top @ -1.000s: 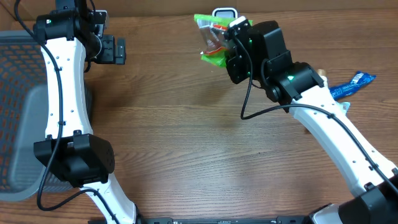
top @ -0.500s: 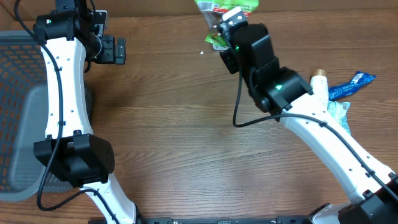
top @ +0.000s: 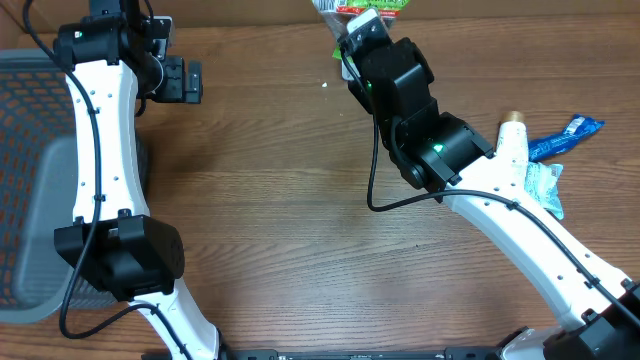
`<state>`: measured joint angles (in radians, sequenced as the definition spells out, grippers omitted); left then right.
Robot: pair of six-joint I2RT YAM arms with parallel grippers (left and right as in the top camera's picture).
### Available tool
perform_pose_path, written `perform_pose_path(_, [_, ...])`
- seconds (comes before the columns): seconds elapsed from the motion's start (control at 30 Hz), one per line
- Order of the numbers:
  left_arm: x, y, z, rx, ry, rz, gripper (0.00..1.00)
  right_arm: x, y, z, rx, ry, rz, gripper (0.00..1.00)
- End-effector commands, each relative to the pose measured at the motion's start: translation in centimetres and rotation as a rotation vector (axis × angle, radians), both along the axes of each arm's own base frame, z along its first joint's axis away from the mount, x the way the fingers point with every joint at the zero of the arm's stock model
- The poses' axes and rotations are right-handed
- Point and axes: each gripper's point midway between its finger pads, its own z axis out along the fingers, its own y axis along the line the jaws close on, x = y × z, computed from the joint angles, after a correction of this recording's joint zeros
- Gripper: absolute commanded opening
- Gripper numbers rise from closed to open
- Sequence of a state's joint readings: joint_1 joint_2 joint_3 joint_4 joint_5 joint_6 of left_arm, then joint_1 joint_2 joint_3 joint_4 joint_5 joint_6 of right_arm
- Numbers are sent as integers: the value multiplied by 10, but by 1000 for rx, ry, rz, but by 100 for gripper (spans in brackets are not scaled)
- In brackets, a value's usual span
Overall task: Scan the item barcode
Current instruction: 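Hold the green snack bag's barcode under the white scanner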
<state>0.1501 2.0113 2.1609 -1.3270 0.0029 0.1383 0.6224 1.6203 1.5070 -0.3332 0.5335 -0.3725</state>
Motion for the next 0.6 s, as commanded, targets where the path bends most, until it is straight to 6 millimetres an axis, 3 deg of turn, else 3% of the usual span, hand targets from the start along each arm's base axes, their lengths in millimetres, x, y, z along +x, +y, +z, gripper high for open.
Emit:
perform_pose_path(0.0, [-2,-3,21,18,-49,-24,100,-6,-10,43,53,-92,-25,4])
perform_pose_path(0.23, [-2,-3,21,18,-49,-24,100,16,-22,59,132,-182,-75,4])
perform_pose_path(0.33, [-2,-3,21,18,-49,-24,100,33,-33,53,59,-201,-91,4])
perform_pose_path(0.43, [-2,-3,21,18,-49,-24,100,50,-41,34,-196,-185,-60,4])
perform_pose_path(0.5, [-2,-3,21,18,-49,-24,100,64,-47,21,-486,-179,-21,4])
perform_pose_path(0.57, [-2,-3,21,18,-49,-24,100,72,-50,13,-666,-171,-2,4])
